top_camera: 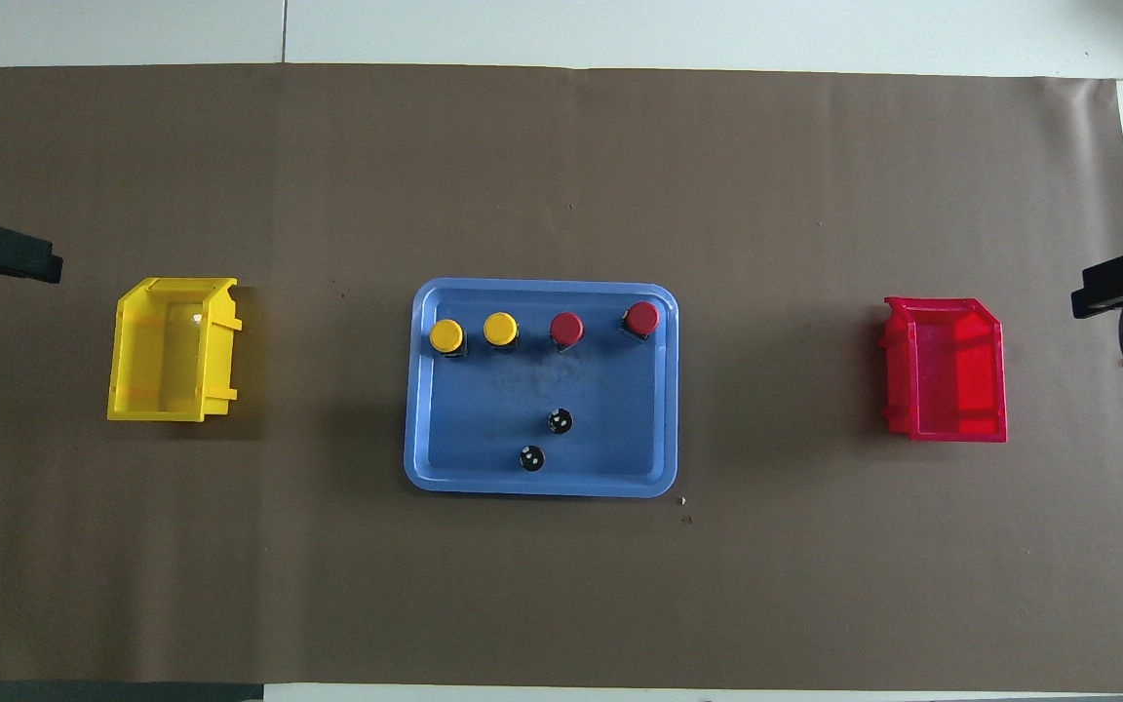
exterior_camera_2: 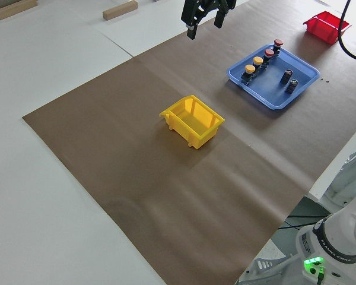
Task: Sort red and yellow buttons by color
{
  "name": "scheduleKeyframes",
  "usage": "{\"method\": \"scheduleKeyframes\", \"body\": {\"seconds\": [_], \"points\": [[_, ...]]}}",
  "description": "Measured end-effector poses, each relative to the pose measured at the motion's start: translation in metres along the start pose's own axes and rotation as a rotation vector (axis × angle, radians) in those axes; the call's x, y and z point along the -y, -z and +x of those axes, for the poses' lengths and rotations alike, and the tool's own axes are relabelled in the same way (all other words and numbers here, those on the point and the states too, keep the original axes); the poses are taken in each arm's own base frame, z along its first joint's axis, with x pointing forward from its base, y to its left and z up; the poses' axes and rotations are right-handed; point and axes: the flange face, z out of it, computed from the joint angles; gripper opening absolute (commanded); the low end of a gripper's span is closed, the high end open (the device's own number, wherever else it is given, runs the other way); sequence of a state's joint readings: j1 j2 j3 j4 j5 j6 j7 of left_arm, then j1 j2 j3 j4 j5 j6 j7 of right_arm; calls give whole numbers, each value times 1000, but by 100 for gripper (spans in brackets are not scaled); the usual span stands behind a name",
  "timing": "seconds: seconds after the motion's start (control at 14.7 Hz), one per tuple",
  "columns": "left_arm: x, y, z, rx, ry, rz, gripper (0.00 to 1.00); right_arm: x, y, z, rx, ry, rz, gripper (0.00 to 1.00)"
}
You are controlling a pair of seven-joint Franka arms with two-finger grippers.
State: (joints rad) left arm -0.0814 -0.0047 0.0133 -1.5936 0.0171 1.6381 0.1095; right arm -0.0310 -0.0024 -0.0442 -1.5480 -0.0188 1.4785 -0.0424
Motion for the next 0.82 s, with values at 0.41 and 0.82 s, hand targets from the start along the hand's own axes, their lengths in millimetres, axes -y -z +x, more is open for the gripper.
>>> {"method": "scheduleKeyframes", "body": {"seconds": [0.41,0.82], "points": [[0,0,0,0,0,0,100,-1,0,0,-2,-1,0,100],[0,0,0,0,0,0,100,6,0,1,-4,11,-1,100]]}}
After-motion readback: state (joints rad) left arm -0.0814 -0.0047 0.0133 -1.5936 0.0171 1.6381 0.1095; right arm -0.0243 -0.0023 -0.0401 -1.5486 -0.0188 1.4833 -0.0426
